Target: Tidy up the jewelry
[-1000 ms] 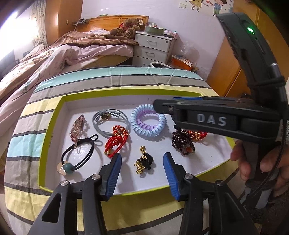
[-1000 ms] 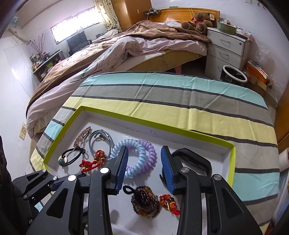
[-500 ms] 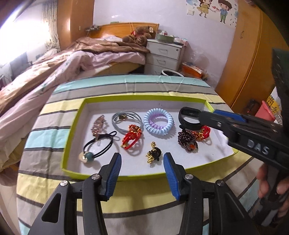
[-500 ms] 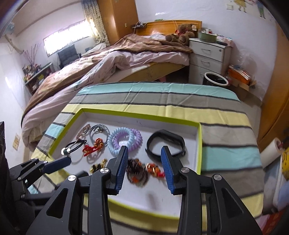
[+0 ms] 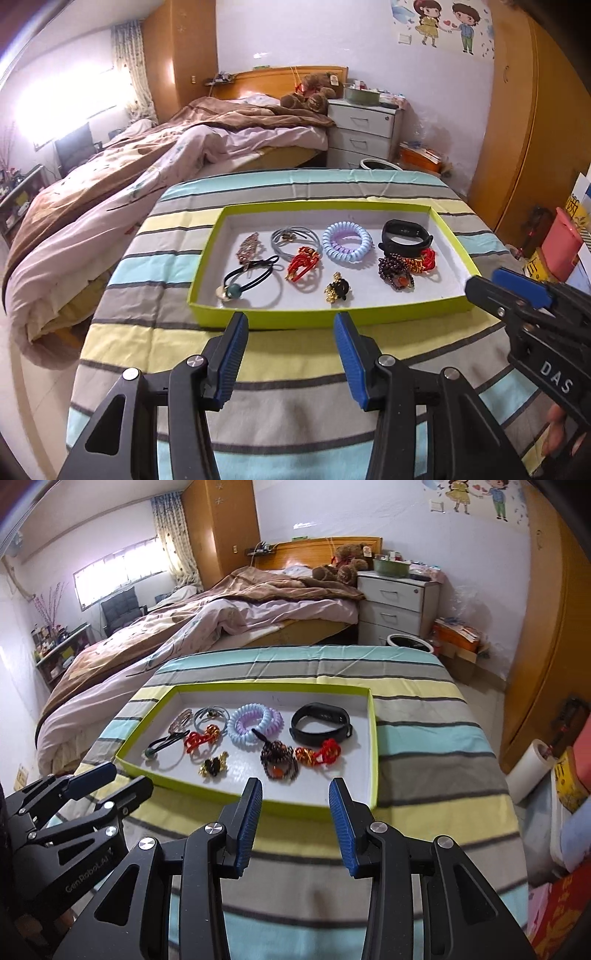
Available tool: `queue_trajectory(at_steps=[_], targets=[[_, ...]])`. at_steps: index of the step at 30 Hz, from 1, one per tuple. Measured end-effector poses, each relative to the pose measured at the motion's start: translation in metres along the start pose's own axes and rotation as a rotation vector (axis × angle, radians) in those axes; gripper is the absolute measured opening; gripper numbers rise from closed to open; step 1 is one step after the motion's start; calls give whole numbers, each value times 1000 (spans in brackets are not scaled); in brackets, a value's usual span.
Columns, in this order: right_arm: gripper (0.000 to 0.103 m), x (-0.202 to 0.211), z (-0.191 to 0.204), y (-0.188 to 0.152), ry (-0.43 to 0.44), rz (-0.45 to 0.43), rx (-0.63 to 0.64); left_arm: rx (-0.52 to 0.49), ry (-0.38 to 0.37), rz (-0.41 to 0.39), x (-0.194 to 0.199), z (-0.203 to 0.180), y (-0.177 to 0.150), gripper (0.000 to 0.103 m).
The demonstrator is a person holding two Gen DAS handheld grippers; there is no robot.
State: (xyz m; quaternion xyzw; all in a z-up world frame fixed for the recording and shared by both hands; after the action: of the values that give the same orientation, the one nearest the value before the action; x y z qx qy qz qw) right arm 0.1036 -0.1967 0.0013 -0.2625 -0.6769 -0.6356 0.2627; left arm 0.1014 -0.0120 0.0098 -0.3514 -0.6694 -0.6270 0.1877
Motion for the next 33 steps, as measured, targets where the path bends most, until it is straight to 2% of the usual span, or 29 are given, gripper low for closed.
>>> queue_trajectory(at_steps=[5, 8, 14, 33], targets=[[39, 14, 1, -11, -11, -11, -20, 21, 13, -27, 15, 1, -7, 48], [39, 19, 2, -16, -1, -12, -37, -1, 23, -24, 20, -4, -10, 48], [39, 23, 5, -20, -6, -18, -30, -1, -9, -29, 26, -11, -18, 48], [39, 27, 5, -24, -11, -22, -41, 2, 2, -25, 31, -13, -19, 48]])
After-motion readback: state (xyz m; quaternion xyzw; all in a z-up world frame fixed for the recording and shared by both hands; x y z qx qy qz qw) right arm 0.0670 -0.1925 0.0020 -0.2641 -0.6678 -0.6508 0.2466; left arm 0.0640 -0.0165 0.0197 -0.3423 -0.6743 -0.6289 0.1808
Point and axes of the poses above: each gripper's, at about its wrist camera, not at the fingertips, and x roughly against the way its jaws point, z to its left, y to its top, the point moved 2 cm from there along -x, roughly the way its jaws point, and after that the axes turned 12 degrees about -y, right-handed, at the moved point
